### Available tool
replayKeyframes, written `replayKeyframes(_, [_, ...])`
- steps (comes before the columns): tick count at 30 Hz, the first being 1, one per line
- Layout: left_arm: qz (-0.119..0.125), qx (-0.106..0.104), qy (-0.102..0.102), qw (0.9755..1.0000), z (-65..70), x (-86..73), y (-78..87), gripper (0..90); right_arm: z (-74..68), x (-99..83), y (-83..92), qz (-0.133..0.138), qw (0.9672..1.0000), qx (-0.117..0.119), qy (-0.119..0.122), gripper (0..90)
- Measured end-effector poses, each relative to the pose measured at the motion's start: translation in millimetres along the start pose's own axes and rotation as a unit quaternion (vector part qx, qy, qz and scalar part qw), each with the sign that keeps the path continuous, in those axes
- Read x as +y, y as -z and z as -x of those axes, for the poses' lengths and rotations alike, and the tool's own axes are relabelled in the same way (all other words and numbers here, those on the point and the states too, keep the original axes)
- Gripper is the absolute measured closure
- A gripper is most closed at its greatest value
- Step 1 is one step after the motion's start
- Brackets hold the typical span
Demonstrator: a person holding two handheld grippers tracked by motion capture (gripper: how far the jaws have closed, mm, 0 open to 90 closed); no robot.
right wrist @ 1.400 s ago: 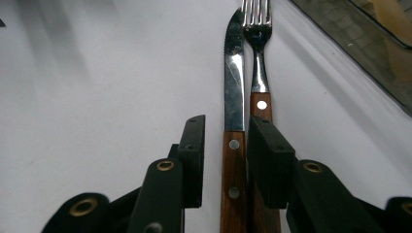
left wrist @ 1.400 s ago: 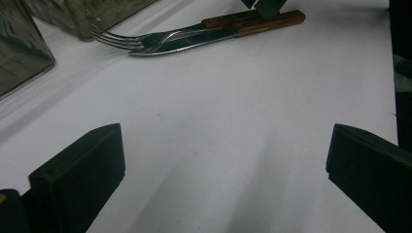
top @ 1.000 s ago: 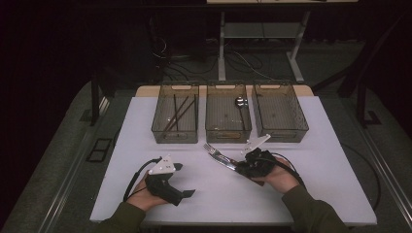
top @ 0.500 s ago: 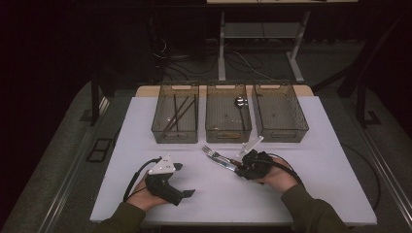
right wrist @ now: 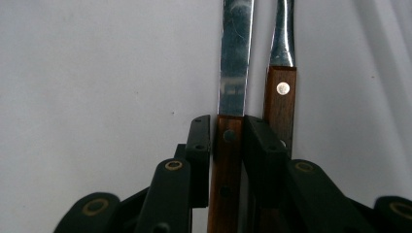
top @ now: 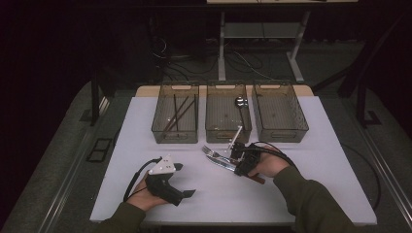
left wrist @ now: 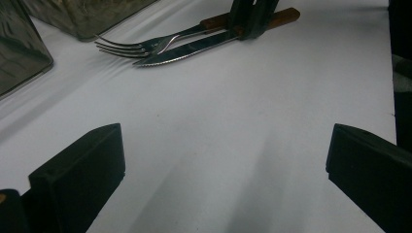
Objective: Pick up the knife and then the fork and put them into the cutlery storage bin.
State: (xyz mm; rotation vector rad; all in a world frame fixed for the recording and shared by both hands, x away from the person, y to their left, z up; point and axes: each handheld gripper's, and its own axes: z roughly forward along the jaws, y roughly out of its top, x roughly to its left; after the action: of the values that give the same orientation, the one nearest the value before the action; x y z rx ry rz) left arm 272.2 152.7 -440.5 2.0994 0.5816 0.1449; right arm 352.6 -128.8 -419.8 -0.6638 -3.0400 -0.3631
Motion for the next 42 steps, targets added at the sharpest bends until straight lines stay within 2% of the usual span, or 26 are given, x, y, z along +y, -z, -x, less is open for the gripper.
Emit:
replayKeyframes(3, [0.000, -0.001, 0.000, 1.0000, 0.2, 0.0, 0.1, 0.0, 1.8, 7.3, -0.8, -0.026, 0.9997, 0.002, -0.005, 75.0])
replayKeyframes(8, [-0.001, -0.001, -0.002, 1.0000, 0.6, 0.0, -0.2, 0.0, 2.0, 14.1, -2.5, -0.050, 0.9988, -0.003, 0.003, 75.4])
replayKeyframes(13, [-0.002, -0.001, -0.002, 1.0000, 0.5, 0.2, -0.5, 0.0, -0.3, 18.2, -3.3, -0.065, 0.9978, -0.011, 0.006, 76.1])
replayKeyframes(15, [-0.002, -0.001, -0.002, 1.0000, 0.5, 0.1, -0.3, 0.0, -0.5, 18.6, -3.5, -0.066, 0.9977, -0.012, 0.013, 76.5])
replayKeyframes(18, [-0.001, -0.001, -0.001, 1.0000, 0.3, 0.1, -0.2, 0.0, -0.5, 17.7, -2.8, -0.064, 0.9978, -0.011, 0.012, 76.9])
replayKeyframes(20, [0.002, -0.001, 0.002, 1.0000, 0.6, 0.0, -0.4, 0.0, 0.8, 15.1, -2.0, -0.054, 0.9985, -0.008, 0.010, 76.9])
replayKeyframes(25, [-0.001, -0.001, -0.001, 1.0000, 0.2, 0.0, -0.2, 0.0, 4.9, 4.6, 5.6, -0.004, 0.9999, 0.006, -0.015, 76.9])
replayKeyframes(31, [-0.001, 0.000, 0.000, 1.0000, -0.2, 0.0, -0.1, 0.0, 8.6, -8.7, 16.1, 0.048, 0.9982, 0.017, -0.032, 76.9])
replayKeyframes(35, [0.000, 0.000, 0.000, 1.0000, 0.0, -0.1, -0.1, 0.0, 12.5, -21.2, 22.6, 0.096, 0.9938, 0.029, -0.047, 77.0])
replayKeyframes(38, [-0.001, 0.001, 0.000, 1.0000, -0.4, -0.1, -0.2, 0.0, 13.9, -31.2, 28.1, 0.133, 0.9881, 0.040, -0.066, 76.9])
replayKeyframes(42, [-0.001, 0.002, 0.000, 1.0000, -0.6, -0.1, 0.2, 0.0, 15.1, -42.6, 33.9, 0.172, 0.9807, 0.038, -0.085, 76.9])
